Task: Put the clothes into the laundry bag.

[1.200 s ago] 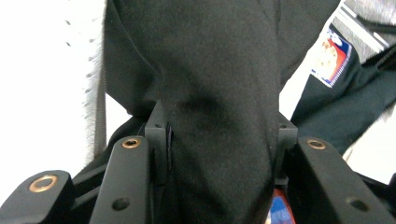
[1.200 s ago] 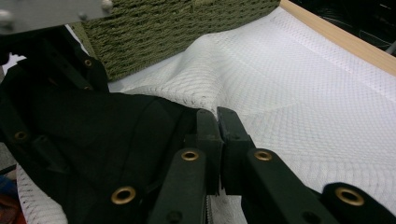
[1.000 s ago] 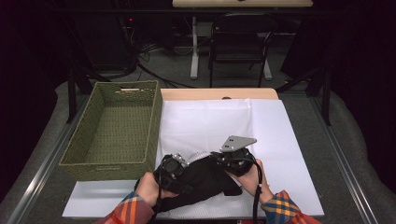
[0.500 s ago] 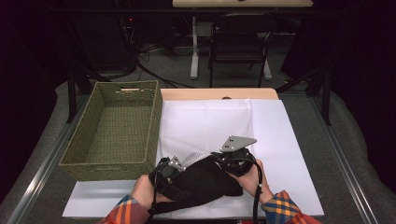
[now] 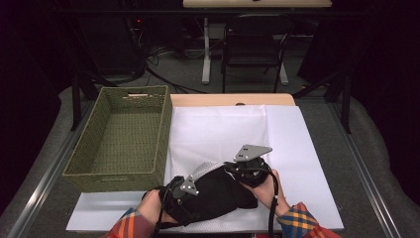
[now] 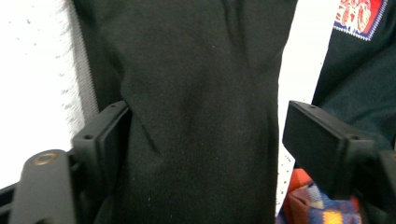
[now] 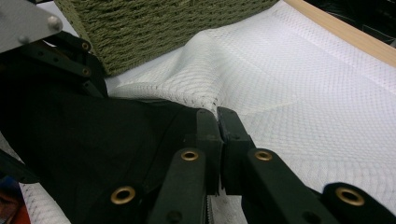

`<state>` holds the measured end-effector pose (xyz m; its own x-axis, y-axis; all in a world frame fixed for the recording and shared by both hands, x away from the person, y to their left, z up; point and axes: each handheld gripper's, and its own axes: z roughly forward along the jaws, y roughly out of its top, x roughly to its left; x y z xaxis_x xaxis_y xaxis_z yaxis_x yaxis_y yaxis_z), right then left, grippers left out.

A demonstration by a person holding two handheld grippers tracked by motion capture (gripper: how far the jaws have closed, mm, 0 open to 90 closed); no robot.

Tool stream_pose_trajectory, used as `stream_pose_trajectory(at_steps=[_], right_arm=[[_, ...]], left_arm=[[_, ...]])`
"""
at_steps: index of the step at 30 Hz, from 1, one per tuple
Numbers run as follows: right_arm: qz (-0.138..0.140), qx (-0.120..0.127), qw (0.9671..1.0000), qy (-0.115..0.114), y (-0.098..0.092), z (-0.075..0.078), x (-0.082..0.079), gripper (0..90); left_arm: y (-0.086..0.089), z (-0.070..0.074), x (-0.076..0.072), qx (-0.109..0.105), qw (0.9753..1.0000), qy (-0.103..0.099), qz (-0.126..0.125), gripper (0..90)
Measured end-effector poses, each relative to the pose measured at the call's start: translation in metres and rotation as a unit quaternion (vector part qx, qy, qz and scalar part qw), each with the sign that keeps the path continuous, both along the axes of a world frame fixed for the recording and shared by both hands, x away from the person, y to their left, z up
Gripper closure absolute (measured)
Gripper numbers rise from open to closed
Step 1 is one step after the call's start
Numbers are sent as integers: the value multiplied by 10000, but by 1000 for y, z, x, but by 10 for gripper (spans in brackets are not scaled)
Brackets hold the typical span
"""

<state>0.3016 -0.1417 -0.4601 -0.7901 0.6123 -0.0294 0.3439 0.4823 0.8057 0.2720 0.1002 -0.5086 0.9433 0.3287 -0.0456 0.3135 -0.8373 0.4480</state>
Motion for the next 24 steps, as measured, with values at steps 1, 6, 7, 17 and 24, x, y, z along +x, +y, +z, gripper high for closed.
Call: stream_pose_trajectory(at_steps=[1,6,7,17,24], right_arm=[[-3,-1,10000,3,0,0,0,887],[-3,-9,10000,11,0,-1,1,888],[-1,-12,10000,12,0,-1,1,888],[-31,-1,10000,8,-1,0,0,887],[-63,20,10000,-8,-2,1,0,888]], left_arm=[[0,-2,1,-4,10000,3,18,264],[4,-7,2,-226,9997,12,111,384],[5,-8,2,-283,9995,-5,119,409],[10,-8,-2,-549,9983,-43,174,575],[11,5,-5,-891,9947,77,510,590]])
